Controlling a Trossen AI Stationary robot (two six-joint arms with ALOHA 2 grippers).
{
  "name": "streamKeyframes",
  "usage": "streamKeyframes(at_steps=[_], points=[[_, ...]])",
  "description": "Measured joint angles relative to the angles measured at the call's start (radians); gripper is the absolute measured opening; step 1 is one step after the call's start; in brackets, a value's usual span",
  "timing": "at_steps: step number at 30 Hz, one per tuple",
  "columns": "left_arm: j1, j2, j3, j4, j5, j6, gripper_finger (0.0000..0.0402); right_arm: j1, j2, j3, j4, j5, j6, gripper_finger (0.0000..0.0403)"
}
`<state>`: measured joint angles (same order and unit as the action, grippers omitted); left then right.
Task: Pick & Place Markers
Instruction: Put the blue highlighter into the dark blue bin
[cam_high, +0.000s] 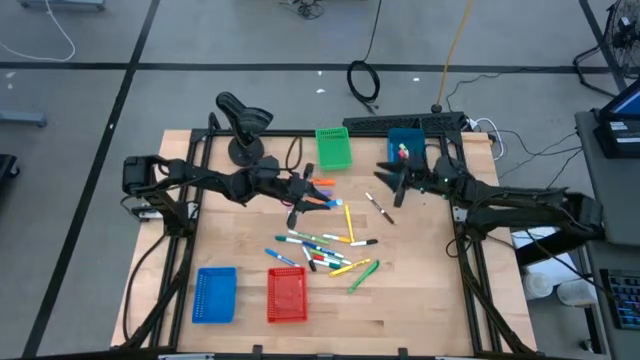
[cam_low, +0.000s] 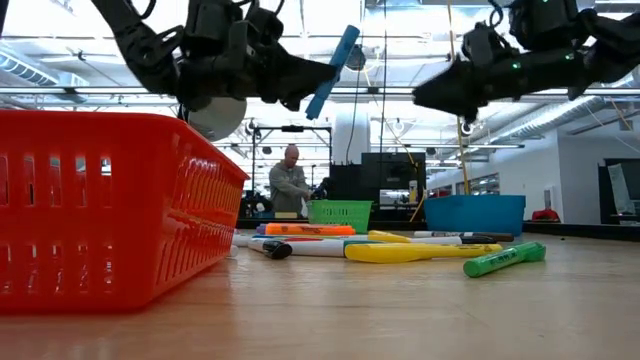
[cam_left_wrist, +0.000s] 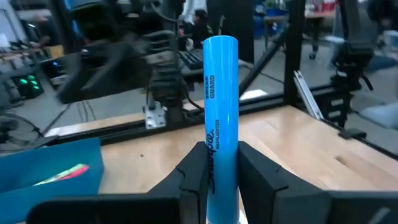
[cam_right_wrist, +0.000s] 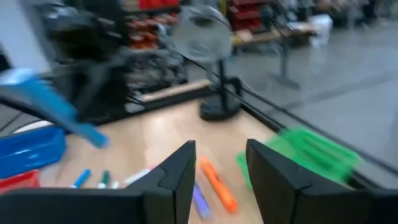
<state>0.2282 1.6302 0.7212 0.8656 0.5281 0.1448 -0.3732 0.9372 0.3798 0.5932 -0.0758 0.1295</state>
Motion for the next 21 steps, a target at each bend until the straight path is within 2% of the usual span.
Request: streamKeyframes(at_steps=[4, 8, 16, 21], points=[[0.002, 0.000, -0.032, 0.118, -0.002, -0.027, 0.0065, 0.087, 0.129, 0.000, 0.185, 0.024, -0.070, 0.0131], [0.001, 0.000, -0.033, 0.132, 0.001, -0.045, 0.0065, 0.153, 0.254, 0.016, 0.340, 0.022, -0.141, 0.0149], [0.001, 0.000, -0.033, 0.089, -0.005, -0.046, 0.0065, 0.273, 0.459, 0.208, 0.273, 0.022, -0.188, 0.0243], [-0.001, 0.000, -0.033, 0.064, -0.014, -0.041, 0.0065, 0.325, 0.521, 0.291, 0.276, 0.021, -0.195, 0.0265]])
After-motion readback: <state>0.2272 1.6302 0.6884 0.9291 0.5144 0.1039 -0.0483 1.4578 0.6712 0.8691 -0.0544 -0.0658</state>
